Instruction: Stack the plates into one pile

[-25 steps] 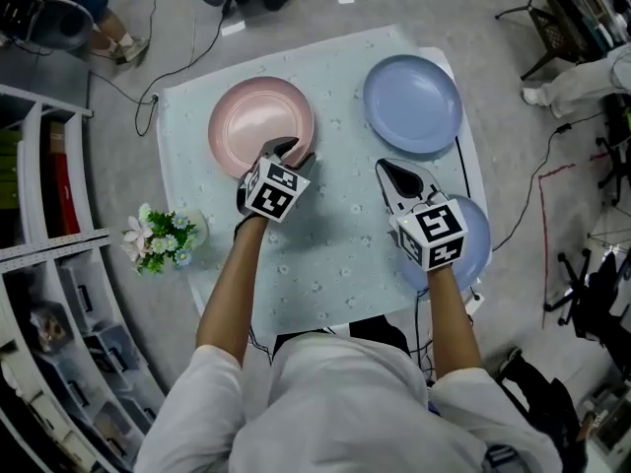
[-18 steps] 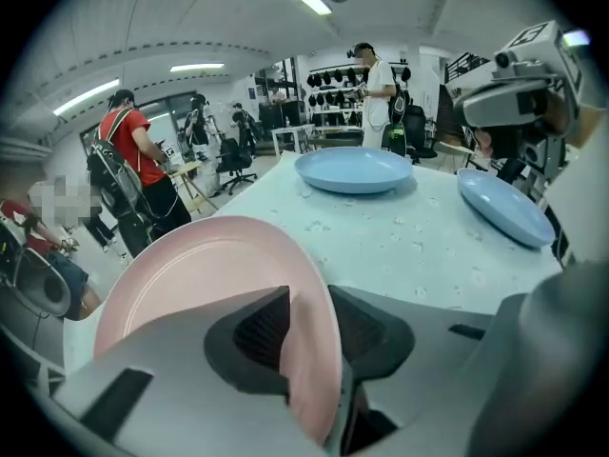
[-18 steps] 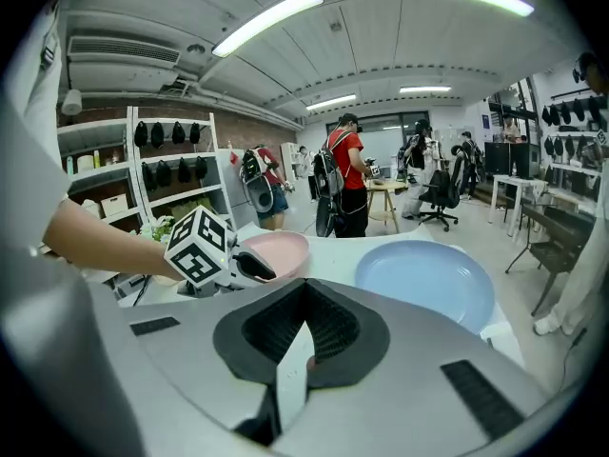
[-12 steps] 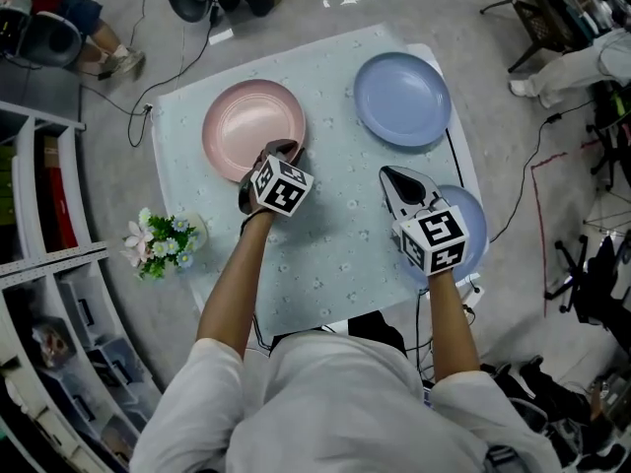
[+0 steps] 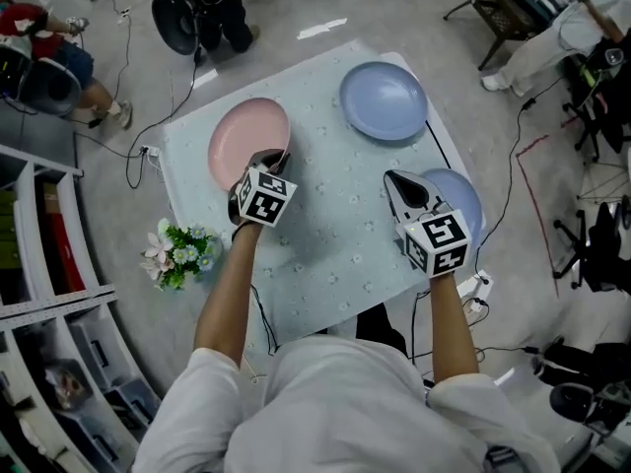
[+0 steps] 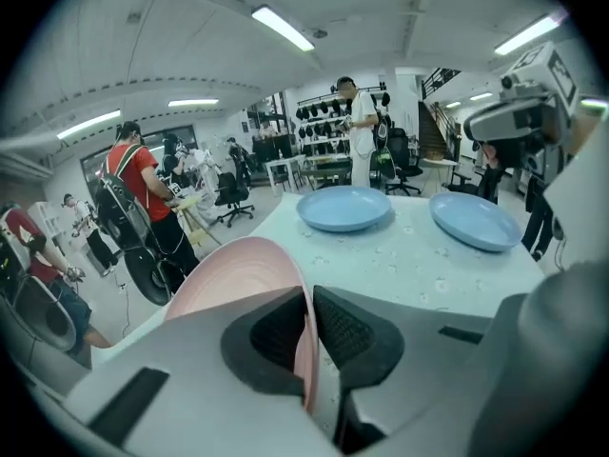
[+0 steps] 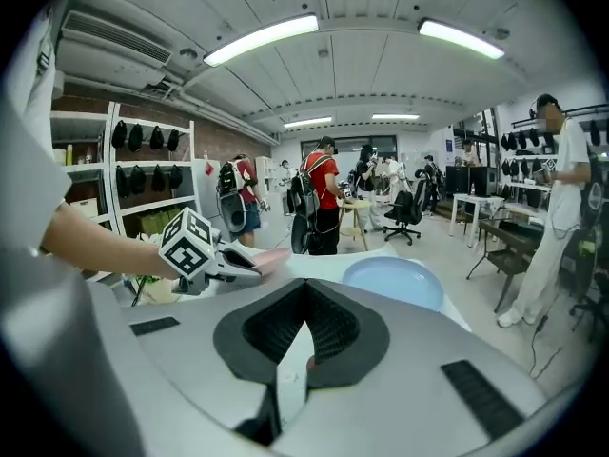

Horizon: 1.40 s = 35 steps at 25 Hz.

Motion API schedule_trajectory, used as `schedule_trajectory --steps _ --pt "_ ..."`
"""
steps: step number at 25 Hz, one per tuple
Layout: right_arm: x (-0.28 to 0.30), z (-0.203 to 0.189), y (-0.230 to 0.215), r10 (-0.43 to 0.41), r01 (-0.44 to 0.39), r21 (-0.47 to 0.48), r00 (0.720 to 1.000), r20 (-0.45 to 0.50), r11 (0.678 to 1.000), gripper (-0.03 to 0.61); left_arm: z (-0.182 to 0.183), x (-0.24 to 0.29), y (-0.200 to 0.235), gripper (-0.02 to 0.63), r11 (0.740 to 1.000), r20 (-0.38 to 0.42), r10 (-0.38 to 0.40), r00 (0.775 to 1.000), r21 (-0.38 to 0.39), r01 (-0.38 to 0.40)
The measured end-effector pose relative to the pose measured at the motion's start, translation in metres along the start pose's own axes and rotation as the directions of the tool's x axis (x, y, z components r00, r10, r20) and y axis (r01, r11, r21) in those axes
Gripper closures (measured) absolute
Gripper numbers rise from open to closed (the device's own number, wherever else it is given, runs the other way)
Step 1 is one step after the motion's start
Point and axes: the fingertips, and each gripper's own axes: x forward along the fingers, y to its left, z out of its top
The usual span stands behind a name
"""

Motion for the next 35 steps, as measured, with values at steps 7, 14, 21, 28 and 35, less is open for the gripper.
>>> schedule_trajectory --steps 7,14,21,28,35 --pt "-0.046 0.015 0.016 -0.098 0.1 -0.014 0.993 0.067 0.995 0.568 0.035 -0.054 0.019 0.571 0.996 0.195 0.001 0.981 -0.089 0.016" --pt "-0.102 0.021 0.01 -0.138 0.139 -0.007 0.984 0.109 0.99 0.568 0.083 -0.111 -0.021 0.572 0.999 0.298 -0.028 0.954 -0.013 0.033" --pt "-0.167 0.004 -0.017 -0.193 0.191 0.026 0.971 0.141 0.981 0.568 0.147 -0.138 -0.111 0.571 0.984 0.356 -0.142 0.924 0.15 0.093" --pt "-0.239 -0.031 -0.065 -0.307 0.3 0.066 0.937 0.165 0.952 0.566 0.187 -0.126 -0.238 0.571 0.921 0.325 -0.284 0.902 0.354 0.162" --pt "-0.303 -0.079 -0.087 -0.374 0.36 0.11 0.914 0.157 0.926 0.566 0.189 -0.102 -0.352 0.568 0.837 0.26 -0.38 0.888 0.505 0.21"
